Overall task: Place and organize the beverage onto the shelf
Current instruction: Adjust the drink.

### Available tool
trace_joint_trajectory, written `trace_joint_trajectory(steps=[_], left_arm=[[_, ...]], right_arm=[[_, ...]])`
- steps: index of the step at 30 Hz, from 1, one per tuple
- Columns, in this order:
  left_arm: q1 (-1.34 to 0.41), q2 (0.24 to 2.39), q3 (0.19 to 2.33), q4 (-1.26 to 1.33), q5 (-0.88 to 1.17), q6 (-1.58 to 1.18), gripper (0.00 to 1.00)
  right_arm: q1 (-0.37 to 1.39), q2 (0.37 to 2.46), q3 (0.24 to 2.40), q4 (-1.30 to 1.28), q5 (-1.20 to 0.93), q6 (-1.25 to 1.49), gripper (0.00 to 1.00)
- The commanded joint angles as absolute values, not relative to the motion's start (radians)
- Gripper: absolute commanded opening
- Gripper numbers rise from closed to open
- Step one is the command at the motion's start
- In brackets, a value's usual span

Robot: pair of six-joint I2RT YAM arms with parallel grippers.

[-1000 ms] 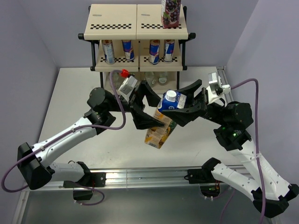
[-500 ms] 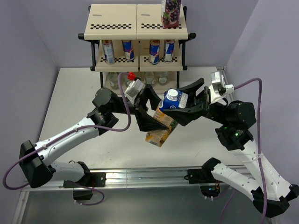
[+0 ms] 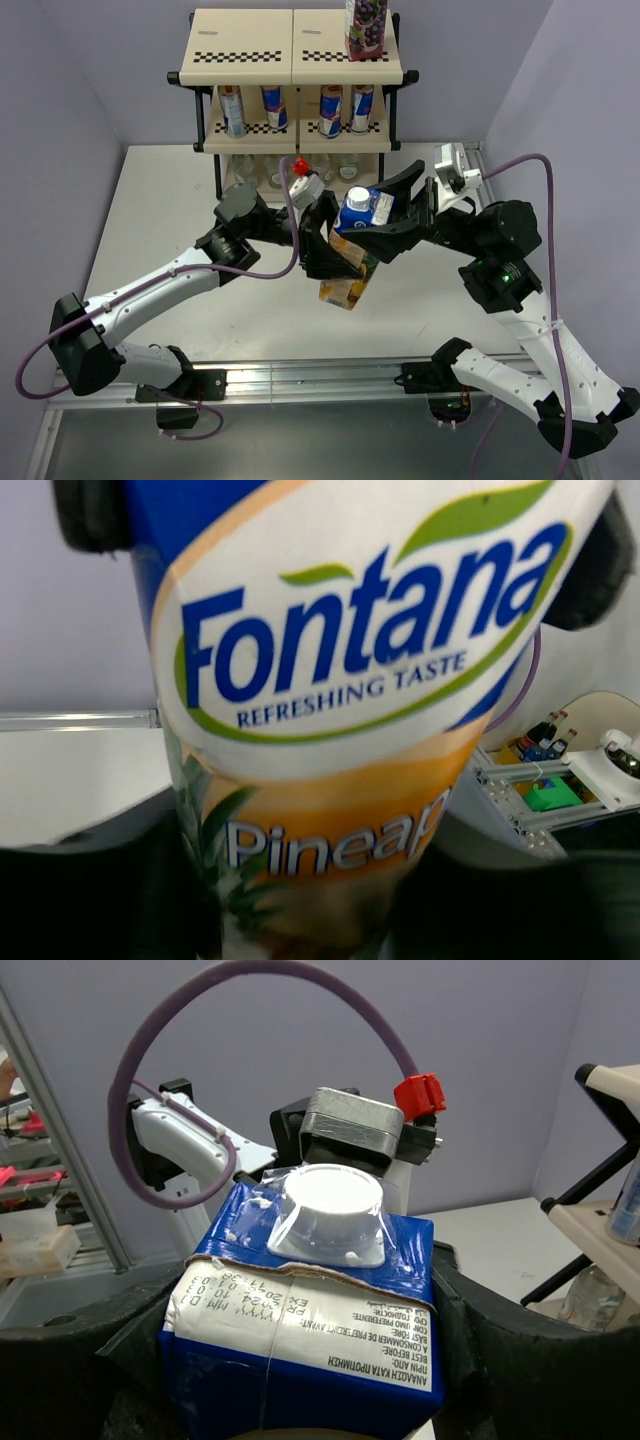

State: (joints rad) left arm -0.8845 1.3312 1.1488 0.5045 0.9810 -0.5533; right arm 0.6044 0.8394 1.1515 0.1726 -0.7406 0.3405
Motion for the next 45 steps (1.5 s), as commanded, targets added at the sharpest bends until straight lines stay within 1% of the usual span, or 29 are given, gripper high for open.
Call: trace_joint_trajectory(steps=[1,2,3,5,7,8,10,11,12,18,19,20,22,25,26,28,30,31,33,34,35,36,37,38,40,45], left_arm=[[-0.888,1.327,1.183,0.456,0.999,-0.505,0.43],[-0.888,1.331,1.189,0.456,0.999,-0.506,0.26],[-0.888,1.331,1.193,0.450,0.993,-0.505,0.01],[-0.888,1.324,1.212,0.407,0.950,-0.474,0.01],[-0.888,1.309,1.223,0.370,0.895,-0.447,0.01],[-0.888,1.292,1.233,0.348,0.829,-0.430,0.01],[-0.888,1.275,1.282,0.260,0.740,-0.370,0.01],[-0.888,1.257,1.299,0.235,0.694,-0.356,0.01],[-0.888,1.246,1.313,0.220,0.586,-0.342,0.01],[-0.888,1.183,1.423,0.164,0.281,-0.238,0.00],[-0.888,1.177,1.446,0.164,0.171,-0.218,0.00],[-0.888,1.166,1.460,0.167,0.113,-0.207,0.00],[-0.888,1.163,1.500,0.184,-0.048,-0.146,0.00],[-0.888,1.175,1.584,0.218,-0.159,-0.027,0.00],[-0.888,1.190,1.606,0.231,-0.229,-0.012,0.00],[-0.888,1.210,1.681,0.270,-0.284,0.111,0.00],[-0.888,1.262,1.745,0.297,-0.365,0.178,0.00],[-0.885,1.317,1.834,0.296,-0.380,0.243,0.00],[-0.853,1.382,1.940,0.282,-0.409,0.279,0.00],[-0.830,1.416,2.051,0.267,-0.400,0.278,0.00],[-0.798,1.489,2.109,0.224,-0.393,0.264,0.00],[-0.731,1.521,2.159,0.206,-0.361,0.244,0.00],[-0.695,1.555,2.256,0.187,-0.348,0.212,0.00],[-0.661,1.618,2.297,0.184,-0.348,0.204,0.00],[-0.595,1.667,2.380,0.208,-0.342,0.210,0.00],[-0.477,1.713,2.370,0.374,-0.278,0.157,0.00]], right_arm=[[0.606,0.802,1.282,0.449,-0.652,0.359,0.00],[0.606,0.802,1.279,0.454,-0.652,0.360,0.00],[0.607,0.804,1.279,0.459,-0.646,0.356,0.00],[0.606,0.807,1.281,0.448,-0.634,0.351,0.00],[0.606,0.810,1.293,0.410,-0.629,0.325,0.28],[0.606,0.805,1.295,0.396,-0.621,0.316,0.61],[0.606,0.796,1.293,0.353,-0.563,0.295,0.78],[0.607,0.784,1.298,0.330,-0.540,0.284,0.94],[0.606,0.782,1.314,0.265,-0.517,0.250,0.99],[0.606,0.755,1.374,-0.016,-0.148,0.157,1.00],[0.606,0.746,1.377,-0.038,-0.105,0.155,1.00],[0.607,0.738,1.376,-0.057,-0.024,0.150,1.00],[0.606,0.710,1.358,-0.100,0.035,0.146,1.00],[0.606,0.675,1.315,-0.132,0.097,0.153,1.00],[0.607,0.669,1.301,-0.135,0.107,0.155,1.00],[0.606,0.658,1.267,-0.147,0.144,0.164,1.00],[0.606,0.649,1.247,-0.162,0.170,0.176,1.00],[0.606,0.649,1.243,-0.167,0.176,0.178,1.00],[0.606,0.647,1.232,-0.172,0.181,0.184,1.00],[0.606,0.646,1.221,-0.172,0.178,0.184,1.00],[0.606,0.646,1.216,-0.172,0.179,0.187,1.00],[0.606,0.643,1.210,-0.176,0.183,0.190,1.00],[0.606,0.638,1.201,-0.176,0.184,0.190,1.00],[0.606,0.637,1.195,-0.175,0.183,0.189,1.00],[0.606,0.632,1.183,-0.179,0.193,0.183,1.00],[0.607,0.632,1.184,-0.204,0.215,0.152,1.00]])
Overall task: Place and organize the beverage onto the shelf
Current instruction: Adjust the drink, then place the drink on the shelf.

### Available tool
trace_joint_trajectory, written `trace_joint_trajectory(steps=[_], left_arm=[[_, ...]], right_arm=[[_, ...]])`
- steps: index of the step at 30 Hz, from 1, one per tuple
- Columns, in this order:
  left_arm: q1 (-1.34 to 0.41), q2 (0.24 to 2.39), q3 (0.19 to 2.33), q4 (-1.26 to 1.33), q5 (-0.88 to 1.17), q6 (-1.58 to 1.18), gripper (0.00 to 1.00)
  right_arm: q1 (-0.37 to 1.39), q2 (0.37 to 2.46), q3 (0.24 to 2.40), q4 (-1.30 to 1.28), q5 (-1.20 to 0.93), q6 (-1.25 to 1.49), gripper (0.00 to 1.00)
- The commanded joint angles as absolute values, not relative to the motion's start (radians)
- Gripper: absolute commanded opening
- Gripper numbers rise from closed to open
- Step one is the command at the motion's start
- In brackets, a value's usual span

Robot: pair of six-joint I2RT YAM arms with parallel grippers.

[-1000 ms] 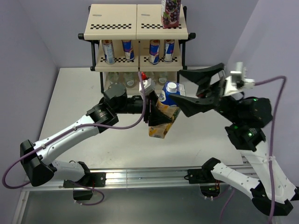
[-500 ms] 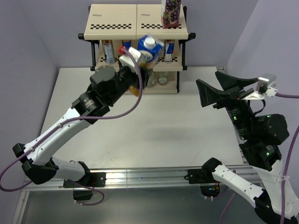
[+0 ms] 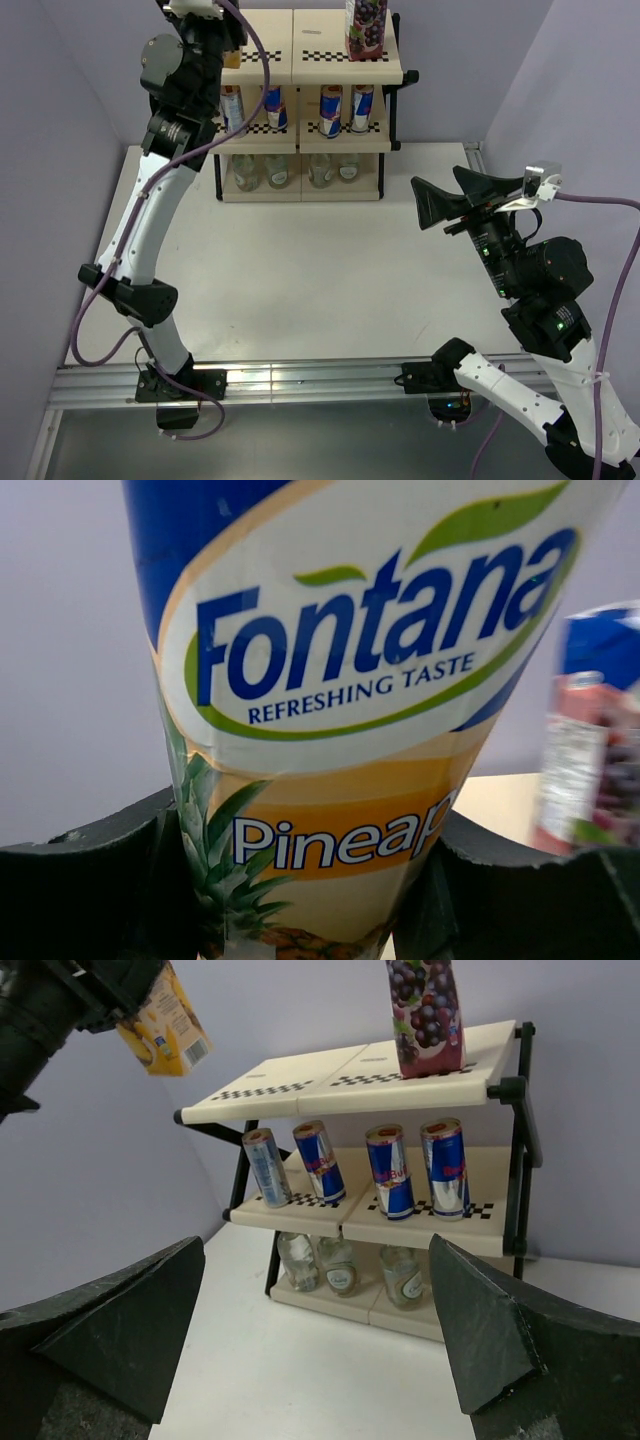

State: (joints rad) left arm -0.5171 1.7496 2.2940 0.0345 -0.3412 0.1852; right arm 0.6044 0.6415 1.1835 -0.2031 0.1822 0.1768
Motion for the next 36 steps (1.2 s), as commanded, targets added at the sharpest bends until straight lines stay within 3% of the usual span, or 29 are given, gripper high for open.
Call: trace_joint_trajectory(steps=[1,9,28,32,36], left_arm=[[-0.460,1.715,2.367,0.389,-0.269,0.123,0.00],[-0.333,1.721,2.292,0.488,-0.147,0.045,0.01],[-0.308,1.888,2.310,0.434,-0.140,0.017,0.01],[-0.304,1.919,2.322,0.388,-0.144,0.029,0.16],[-0.299,1.950,2.361,0.321,-0.169,0.031,0.18]], right_arm=[[0.607,0.630,1.183,-0.206,0.216,0.150,1.00],[0.606,0.609,1.157,-0.203,0.204,0.152,1.00],[0.606,0.563,1.104,-0.218,0.213,0.152,1.00],[0.606,0.560,1.095,-0.216,0.216,0.153,1.00],[0.606,0.560,1.089,-0.216,0.215,0.153,1.00]])
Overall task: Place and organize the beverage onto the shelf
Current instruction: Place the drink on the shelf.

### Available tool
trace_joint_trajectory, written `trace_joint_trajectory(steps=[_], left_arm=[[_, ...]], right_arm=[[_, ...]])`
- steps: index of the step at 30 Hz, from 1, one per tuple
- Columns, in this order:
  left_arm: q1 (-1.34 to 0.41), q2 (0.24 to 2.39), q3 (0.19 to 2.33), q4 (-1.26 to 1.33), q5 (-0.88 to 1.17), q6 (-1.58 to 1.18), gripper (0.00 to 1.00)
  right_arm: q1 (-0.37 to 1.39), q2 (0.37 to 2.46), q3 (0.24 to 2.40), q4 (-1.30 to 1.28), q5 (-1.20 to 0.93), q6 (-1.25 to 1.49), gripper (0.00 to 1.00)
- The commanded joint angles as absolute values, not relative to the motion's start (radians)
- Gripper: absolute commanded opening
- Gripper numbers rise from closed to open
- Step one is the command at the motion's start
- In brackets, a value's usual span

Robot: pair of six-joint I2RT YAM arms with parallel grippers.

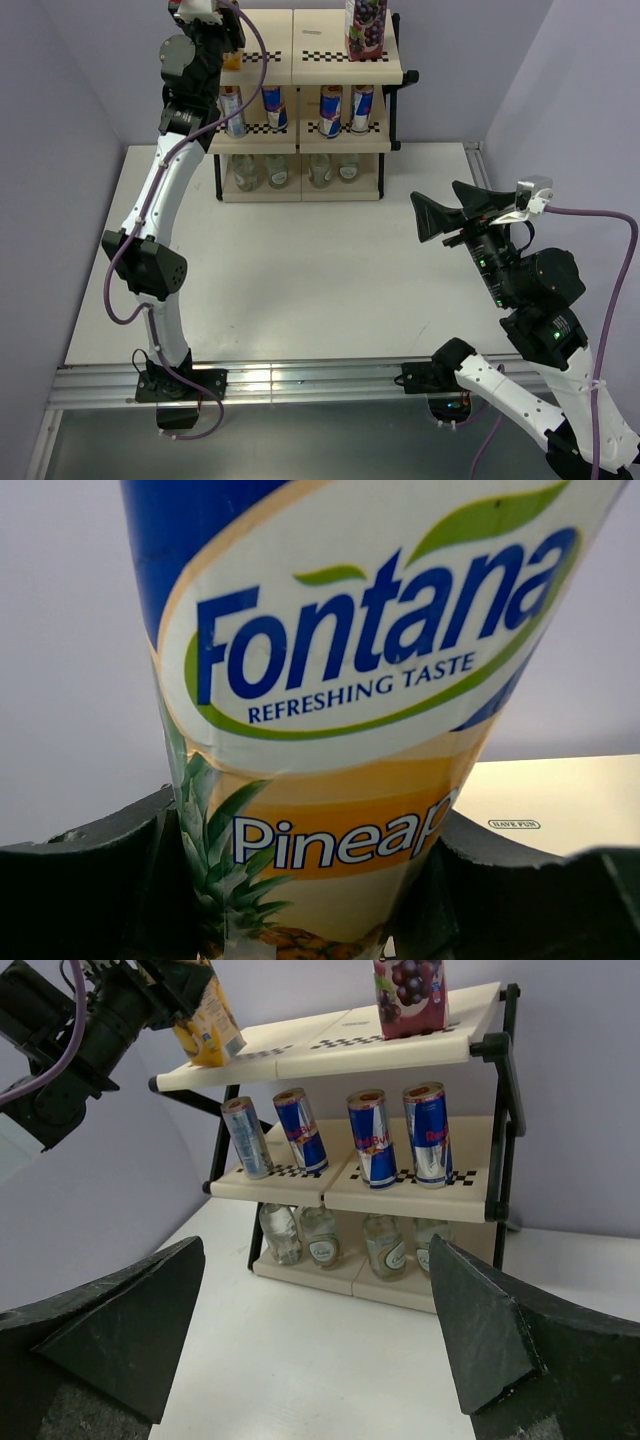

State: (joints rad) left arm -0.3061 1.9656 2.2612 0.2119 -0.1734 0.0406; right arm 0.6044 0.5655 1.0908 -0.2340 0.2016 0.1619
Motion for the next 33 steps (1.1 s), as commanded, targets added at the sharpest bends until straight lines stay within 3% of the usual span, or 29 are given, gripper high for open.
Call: trace_joint_trajectory(steps=[1,11,21,30,33], left_arm=[[-0.298,1.956,2.364,0.313,-0.175,0.028,0.18],[-0.298,2.065,2.575,0.077,-0.271,-0.041,0.26],[-0.296,2.106,2.565,0.040,-0.298,-0.011,0.36],[-0.293,2.140,2.548,0.055,-0.293,0.035,0.65],[-0.291,2.137,2.536,0.061,-0.296,0.034,0.70]], right_arm=[[0.606,0.560,1.088,-0.216,0.218,0.153,1.00],[0.606,0.564,1.072,-0.199,0.206,0.167,1.00],[0.604,0.572,1.060,-0.189,0.193,0.178,1.00],[0.606,0.563,1.034,-0.181,0.198,0.175,1.00],[0.606,0.564,1.031,-0.179,0.202,0.170,1.00]])
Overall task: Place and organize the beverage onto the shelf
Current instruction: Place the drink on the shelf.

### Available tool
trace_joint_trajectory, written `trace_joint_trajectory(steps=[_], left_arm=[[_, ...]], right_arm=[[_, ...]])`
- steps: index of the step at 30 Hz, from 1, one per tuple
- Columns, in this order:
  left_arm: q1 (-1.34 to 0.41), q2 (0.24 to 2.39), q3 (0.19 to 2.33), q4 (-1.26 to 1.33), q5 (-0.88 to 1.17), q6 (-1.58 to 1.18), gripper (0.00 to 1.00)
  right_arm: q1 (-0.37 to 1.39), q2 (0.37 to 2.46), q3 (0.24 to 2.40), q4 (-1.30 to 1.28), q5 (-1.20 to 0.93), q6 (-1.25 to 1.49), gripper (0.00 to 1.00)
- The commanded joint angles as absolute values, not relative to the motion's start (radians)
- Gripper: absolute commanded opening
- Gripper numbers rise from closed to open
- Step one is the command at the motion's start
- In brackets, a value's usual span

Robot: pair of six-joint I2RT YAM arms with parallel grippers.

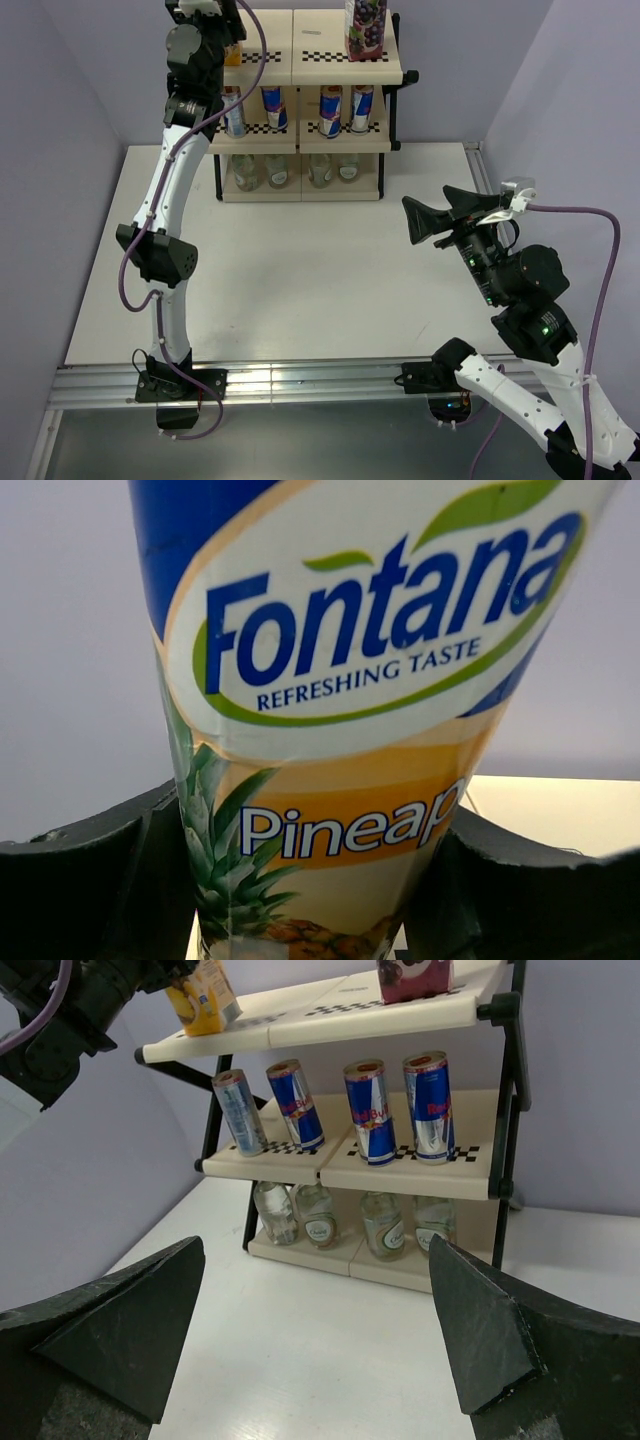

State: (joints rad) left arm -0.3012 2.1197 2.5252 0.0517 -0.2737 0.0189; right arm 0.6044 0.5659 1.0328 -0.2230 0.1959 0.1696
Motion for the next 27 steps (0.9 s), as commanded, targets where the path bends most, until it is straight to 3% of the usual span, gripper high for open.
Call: trace_joint_trajectory(steps=[1,8,13,17,21,25,27], left_arm=[[-0.291,2.140,2.537,0.058,-0.296,0.032,0.72],[-0.281,2.141,2.539,0.054,-0.282,0.025,0.80],[-0.275,2.137,2.520,0.058,-0.267,0.025,0.71],[-0.270,2.146,2.520,0.058,-0.268,0.025,0.83],[-0.268,2.154,2.520,0.060,-0.270,0.023,0.87],[-0.259,2.172,2.528,0.048,-0.256,0.008,0.85],[-0.255,2.175,2.528,0.041,-0.247,0.008,0.79]], right_arm=[[0.606,0.565,1.031,-0.181,0.204,0.170,1.00],[0.606,0.569,1.026,-0.176,0.196,0.172,1.00],[0.606,0.568,1.022,-0.170,0.195,0.175,1.00],[0.606,0.568,1.023,-0.170,0.187,0.175,1.00],[0.606,0.566,1.022,-0.169,0.190,0.172,1.00],[0.606,0.568,1.017,-0.169,0.195,0.173,1.00],[0.606,0.568,1.016,-0.167,0.193,0.173,1.00]])
